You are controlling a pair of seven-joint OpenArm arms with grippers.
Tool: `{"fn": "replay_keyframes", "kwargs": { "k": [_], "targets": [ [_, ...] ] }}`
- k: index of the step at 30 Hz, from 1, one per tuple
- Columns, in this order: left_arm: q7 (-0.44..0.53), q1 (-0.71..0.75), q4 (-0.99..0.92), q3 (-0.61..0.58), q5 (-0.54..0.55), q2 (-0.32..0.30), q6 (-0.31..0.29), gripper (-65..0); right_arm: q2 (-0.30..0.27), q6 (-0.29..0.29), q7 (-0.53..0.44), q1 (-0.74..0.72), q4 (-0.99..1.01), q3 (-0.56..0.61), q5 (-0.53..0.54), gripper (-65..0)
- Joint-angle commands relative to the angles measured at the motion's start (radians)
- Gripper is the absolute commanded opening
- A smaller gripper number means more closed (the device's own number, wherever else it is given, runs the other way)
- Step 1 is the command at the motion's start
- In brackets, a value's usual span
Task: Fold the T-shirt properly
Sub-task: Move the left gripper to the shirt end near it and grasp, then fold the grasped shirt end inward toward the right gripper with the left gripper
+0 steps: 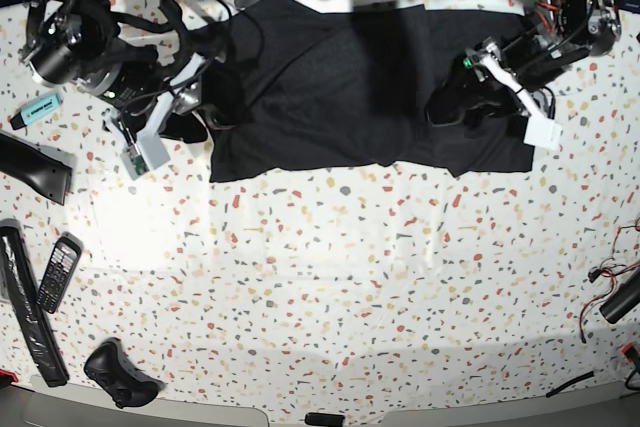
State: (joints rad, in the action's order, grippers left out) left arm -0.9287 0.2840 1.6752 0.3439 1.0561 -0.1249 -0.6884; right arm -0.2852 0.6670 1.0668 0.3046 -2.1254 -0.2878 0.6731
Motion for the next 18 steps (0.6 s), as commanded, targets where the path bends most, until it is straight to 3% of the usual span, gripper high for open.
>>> {"fn": "replay_keyframes", "kwargs": {
  "k": [1,5,8,13,15,18],
  "targets": [
    [0.002,-0.007,0.020,-0.001,0.056,-0.006,-0.010,-32.4,-0.008,0.010,-0.023,-0.008,-0.019,-0.006,0.015,-38.3],
    [-0.093,-0.023,0.023,0.000,0.214,-0.011,-0.010,-32.4,-0.009,0.010,-0.027,-0.008,-0.019,-0.006,0.015,-38.3],
    [-0.118,-0.064,0.033,0.010,0.200,-0.055,-0.010,-32.4,-0.008,0.010,-0.027,-0.008,-0.019,-0.006,0.015,-38.3],
    [-0.077,-0.105,0.035,0.022,-0.004,-0.167,-0.010,-32.4,-0.009,0.010,-0.026,-0.008,-0.019,-0.006,0.015,-38.3],
    [-0.019,-0.096,0.035,0.022,-0.118,-0.191,-0.010,-32.4,-0.008,0.010,-0.026,-0.008,-0.019,-0.006,0.015,-38.3],
    [-0.017,-0.085,0.035,0.022,-0.245,-0.200,-0.010,-33.0,-0.008,0.010,-0.026,-0.008,-0.019,-0.006,0.015,-38.3]
  ]
}}
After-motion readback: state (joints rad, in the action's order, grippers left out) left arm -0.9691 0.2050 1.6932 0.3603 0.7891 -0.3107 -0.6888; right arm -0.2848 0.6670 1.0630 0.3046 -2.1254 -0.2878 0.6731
